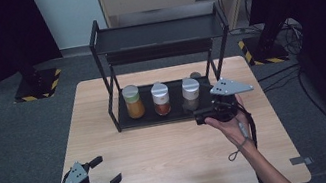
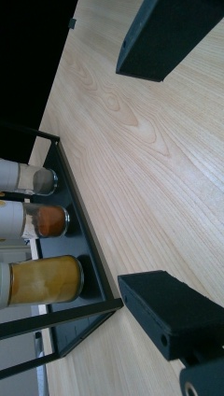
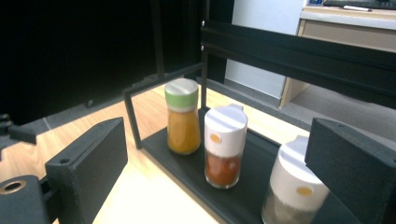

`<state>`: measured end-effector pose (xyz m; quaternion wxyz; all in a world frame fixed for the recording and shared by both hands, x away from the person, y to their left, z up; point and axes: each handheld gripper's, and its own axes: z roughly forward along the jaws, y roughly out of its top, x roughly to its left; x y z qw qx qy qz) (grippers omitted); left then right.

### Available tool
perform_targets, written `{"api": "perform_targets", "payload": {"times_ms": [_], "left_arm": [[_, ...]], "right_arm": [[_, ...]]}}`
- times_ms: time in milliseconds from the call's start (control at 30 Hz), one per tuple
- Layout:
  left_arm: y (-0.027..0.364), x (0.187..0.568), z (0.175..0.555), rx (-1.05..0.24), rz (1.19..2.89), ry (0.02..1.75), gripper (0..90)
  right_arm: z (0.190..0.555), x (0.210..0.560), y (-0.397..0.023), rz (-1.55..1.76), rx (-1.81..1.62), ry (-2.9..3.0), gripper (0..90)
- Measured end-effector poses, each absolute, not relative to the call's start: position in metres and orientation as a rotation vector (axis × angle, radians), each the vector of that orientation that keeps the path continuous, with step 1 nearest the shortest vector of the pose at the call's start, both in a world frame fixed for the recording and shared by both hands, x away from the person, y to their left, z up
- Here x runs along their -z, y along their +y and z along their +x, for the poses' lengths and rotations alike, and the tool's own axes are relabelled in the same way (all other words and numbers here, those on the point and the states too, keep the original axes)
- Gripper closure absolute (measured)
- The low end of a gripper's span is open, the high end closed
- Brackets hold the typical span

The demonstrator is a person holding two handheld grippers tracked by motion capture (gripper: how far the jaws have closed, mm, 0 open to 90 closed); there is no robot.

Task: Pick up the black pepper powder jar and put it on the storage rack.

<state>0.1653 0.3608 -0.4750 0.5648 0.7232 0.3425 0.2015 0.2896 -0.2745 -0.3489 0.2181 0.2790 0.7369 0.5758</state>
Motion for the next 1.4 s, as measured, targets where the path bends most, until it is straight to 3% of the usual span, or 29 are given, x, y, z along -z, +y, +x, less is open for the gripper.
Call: {"api": "perform_targets", "payload": {"times_ms": [867,1400], "left_arm": [[0.363,0.476,0.163,-0.485,1.68,0.813,0.7],[0.364,0.477,0.161,-0.496,1.664,0.813,0.5]], "right_arm": [[0.206,0.372,-0.334,0.818,-1.572,1.992,6.2],[0.184,0.403,-0.353,0.884,-1.563,1.968,5.7]]}}
